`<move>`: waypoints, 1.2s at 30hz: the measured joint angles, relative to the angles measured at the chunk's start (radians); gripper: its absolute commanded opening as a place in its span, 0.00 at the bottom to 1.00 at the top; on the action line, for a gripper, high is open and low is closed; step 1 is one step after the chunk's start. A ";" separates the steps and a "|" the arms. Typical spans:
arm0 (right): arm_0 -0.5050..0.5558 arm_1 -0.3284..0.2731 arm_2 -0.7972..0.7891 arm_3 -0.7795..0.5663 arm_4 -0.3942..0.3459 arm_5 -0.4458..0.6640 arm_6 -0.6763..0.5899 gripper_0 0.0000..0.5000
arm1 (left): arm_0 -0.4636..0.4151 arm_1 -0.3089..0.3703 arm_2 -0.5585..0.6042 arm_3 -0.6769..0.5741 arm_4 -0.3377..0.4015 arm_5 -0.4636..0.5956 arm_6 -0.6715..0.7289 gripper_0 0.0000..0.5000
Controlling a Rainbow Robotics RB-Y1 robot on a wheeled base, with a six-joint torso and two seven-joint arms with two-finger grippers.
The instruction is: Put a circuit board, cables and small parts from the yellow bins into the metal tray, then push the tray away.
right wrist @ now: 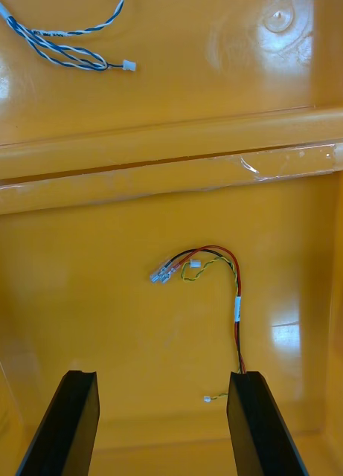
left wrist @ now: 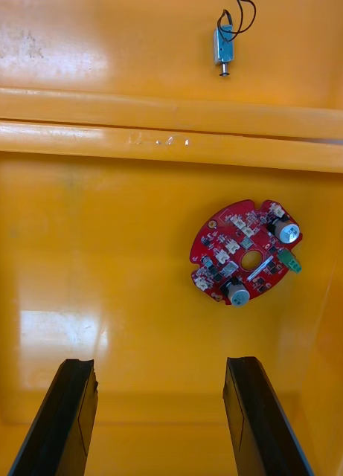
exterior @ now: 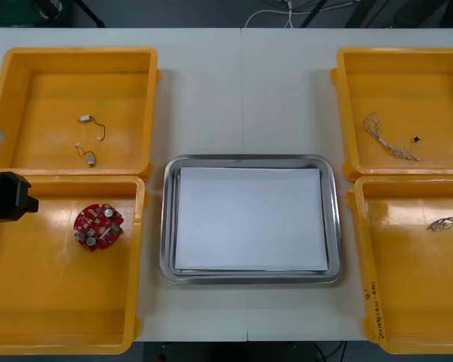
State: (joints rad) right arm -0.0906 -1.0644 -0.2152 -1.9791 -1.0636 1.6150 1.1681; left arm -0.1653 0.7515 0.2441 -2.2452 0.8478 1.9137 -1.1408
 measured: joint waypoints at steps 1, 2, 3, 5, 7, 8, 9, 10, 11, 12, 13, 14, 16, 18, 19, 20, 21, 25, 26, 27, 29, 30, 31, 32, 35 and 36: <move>0.000 0.000 0.000 0.000 0.000 0.000 0.000 1.00 | 0.000 0.000 0.000 0.000 0.000 0.000 0.000 1.00; 0.000 0.000 0.000 0.000 0.000 0.000 0.000 1.00 | 0.000 0.000 0.000 0.000 0.000 0.000 0.000 1.00; 0.000 0.000 0.000 0.000 0.000 0.000 0.000 1.00 | 0.000 0.000 0.000 0.000 0.000 0.000 0.000 1.00; 0.000 0.000 0.000 0.000 0.000 0.000 0.000 1.00 | 0.000 0.000 0.000 0.000 0.000 0.000 0.000 1.00; 0.000 0.000 0.000 0.000 0.000 0.000 0.000 1.00 | 0.000 0.000 0.000 0.000 0.000 0.000 0.000 1.00; 0.000 0.000 0.000 0.000 0.000 0.000 0.000 1.00 | 0.000 0.000 0.000 0.000 0.000 0.000 0.000 1.00; 0.000 0.000 0.000 0.000 0.000 0.000 0.000 1.00 | 0.000 0.000 0.000 0.000 0.000 0.000 0.000 1.00; 0.000 0.000 0.000 0.000 0.000 0.000 0.000 1.00 | 0.000 0.000 0.000 0.000 0.000 0.000 0.000 1.00; 0.000 0.000 0.000 0.000 0.000 0.000 0.000 1.00 | 0.000 0.000 0.000 0.000 0.000 0.000 0.000 1.00; 0.000 0.000 0.000 0.000 0.000 0.000 0.000 1.00 | 0.000 0.000 0.000 0.000 0.000 0.000 0.000 1.00; 0.000 0.000 0.000 0.000 0.000 0.000 0.000 1.00 | 0.000 0.000 0.000 0.000 0.000 0.000 0.000 1.00; 0.000 0.000 0.000 0.000 0.000 0.000 0.000 1.00 | 0.000 0.000 0.000 0.000 0.000 0.000 0.000 1.00; 0.000 0.000 0.000 0.000 0.000 0.000 0.000 1.00 | 0.000 0.000 0.000 0.000 0.000 0.000 0.000 1.00; 0.000 0.000 0.000 0.000 0.000 0.000 0.000 1.00 | 0.000 0.000 0.000 0.000 0.000 0.000 0.000 1.00; 0.000 0.000 0.000 0.000 0.000 0.000 0.000 1.00 | 0.000 0.000 0.000 0.000 0.000 0.000 0.000 1.00; 0.000 0.000 0.000 0.000 0.000 0.000 0.000 1.00 | 0.000 0.000 0.000 0.000 0.000 0.000 0.000 1.00; 0.000 0.000 0.000 0.000 0.000 0.000 0.000 1.00 | 0.000 0.000 0.000 0.000 0.000 0.000 0.000 1.00; 0.000 0.000 0.000 0.000 0.000 0.000 0.000 1.00 | 0.000 0.000 0.000 0.000 0.000 0.000 0.000 1.00; 0.000 0.000 0.000 0.000 0.000 0.000 0.000 1.00 | 0.000 0.000 0.000 0.000 0.000 0.000 0.000 1.00; 0.000 0.000 0.000 0.000 0.000 0.000 0.000 1.00 | 0.000 0.000 0.000 0.000 0.000 0.000 0.000 1.00; 0.000 0.000 0.000 0.000 0.000 0.000 0.000 1.00 | 0.000 0.000 0.000 0.000 0.000 0.000 0.000 1.00; 0.000 0.000 0.000 0.000 0.000 0.000 0.000 1.00 | 0.000 0.000 0.000 0.000 0.000 0.000 0.000 1.00; 0.000 0.000 0.000 0.000 0.000 0.000 0.000 1.00 | 0.000 0.000 0.000 0.000 0.000 0.000 0.000 1.00; 0.000 0.000 0.000 0.000 0.000 0.000 0.000 1.00 | 0.000 0.000 0.000 0.000 0.000 0.000 0.000 1.00; 0.000 0.000 0.000 0.000 0.000 0.000 0.000 1.00 | 0.000 0.000 0.000 0.000 0.000 0.000 0.000 1.00; 0.000 0.000 0.000 0.000 0.000 0.000 0.000 1.00 | 0.000 0.000 0.000 0.000 0.000 0.000 0.000 1.00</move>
State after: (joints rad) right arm -0.0906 -1.0644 -0.2152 -1.9791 -1.0636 1.6150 1.1681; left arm -0.1653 0.7515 0.2441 -2.2452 0.8478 1.9137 -1.1408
